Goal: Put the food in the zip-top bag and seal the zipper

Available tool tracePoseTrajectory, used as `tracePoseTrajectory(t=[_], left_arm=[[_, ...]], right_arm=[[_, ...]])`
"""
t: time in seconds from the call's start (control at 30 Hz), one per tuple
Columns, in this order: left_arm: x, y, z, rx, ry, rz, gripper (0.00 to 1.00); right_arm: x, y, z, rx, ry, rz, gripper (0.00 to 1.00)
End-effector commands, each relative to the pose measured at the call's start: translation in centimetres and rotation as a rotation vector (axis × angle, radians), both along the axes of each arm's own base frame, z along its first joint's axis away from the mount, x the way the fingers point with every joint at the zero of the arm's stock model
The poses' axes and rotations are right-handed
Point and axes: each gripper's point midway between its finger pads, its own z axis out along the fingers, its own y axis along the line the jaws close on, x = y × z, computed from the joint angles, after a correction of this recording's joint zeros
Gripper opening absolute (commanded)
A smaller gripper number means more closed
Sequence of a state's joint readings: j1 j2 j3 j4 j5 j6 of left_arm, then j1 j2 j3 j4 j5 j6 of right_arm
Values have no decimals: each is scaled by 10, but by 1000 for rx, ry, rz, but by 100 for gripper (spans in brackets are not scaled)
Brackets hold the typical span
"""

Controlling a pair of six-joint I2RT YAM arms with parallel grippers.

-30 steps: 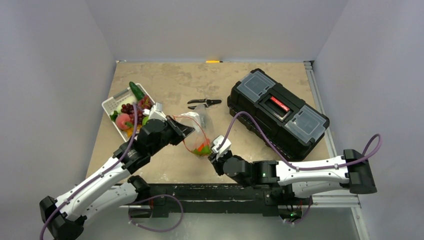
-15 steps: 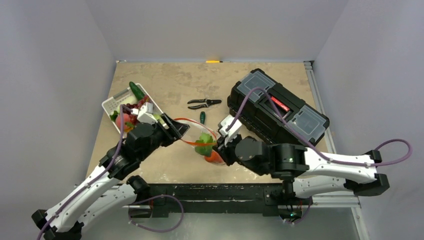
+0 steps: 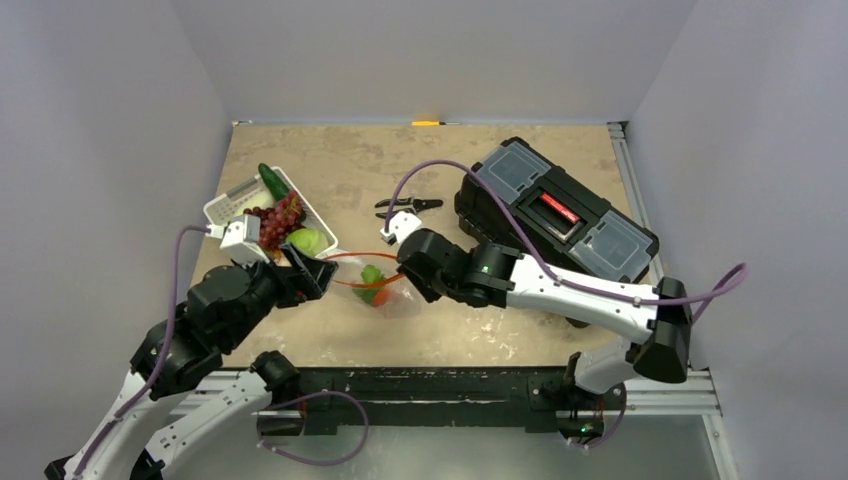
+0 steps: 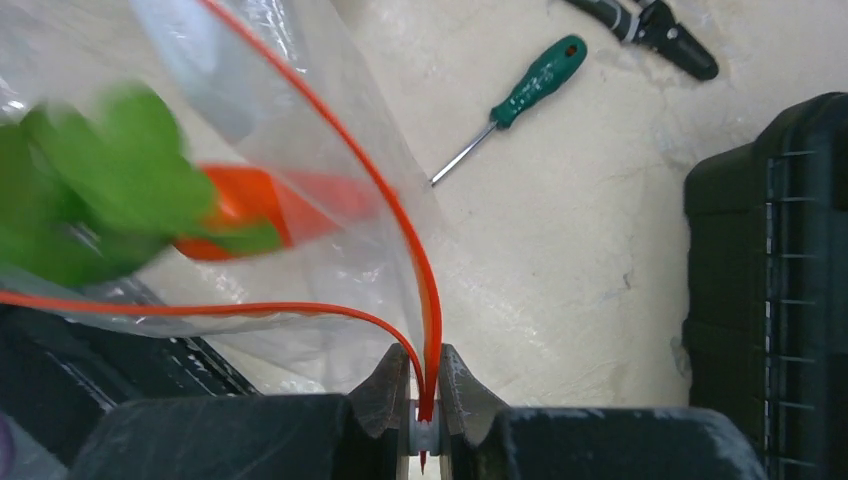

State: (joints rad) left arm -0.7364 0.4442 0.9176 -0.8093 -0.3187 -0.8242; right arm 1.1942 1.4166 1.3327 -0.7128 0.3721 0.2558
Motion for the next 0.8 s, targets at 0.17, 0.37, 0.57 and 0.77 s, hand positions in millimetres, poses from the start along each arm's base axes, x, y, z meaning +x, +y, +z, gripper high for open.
tracePoseTrajectory(t=[0.17,0.37,0.57,0.77], left_arm=[[-20,13,28,56,-16,-53,83],[-9,32,21,-19,19,130,83],[-19,62,25,-54,-53,215,81],[-27,56,19,-64,-29,164,79]], right_arm=[[-28,23,91,244,-22,202,0],[-19,0,119,268,-62,91,0],[-25,3,100,317,-26,86,0],[-13,25,16,201,31,37,0]])
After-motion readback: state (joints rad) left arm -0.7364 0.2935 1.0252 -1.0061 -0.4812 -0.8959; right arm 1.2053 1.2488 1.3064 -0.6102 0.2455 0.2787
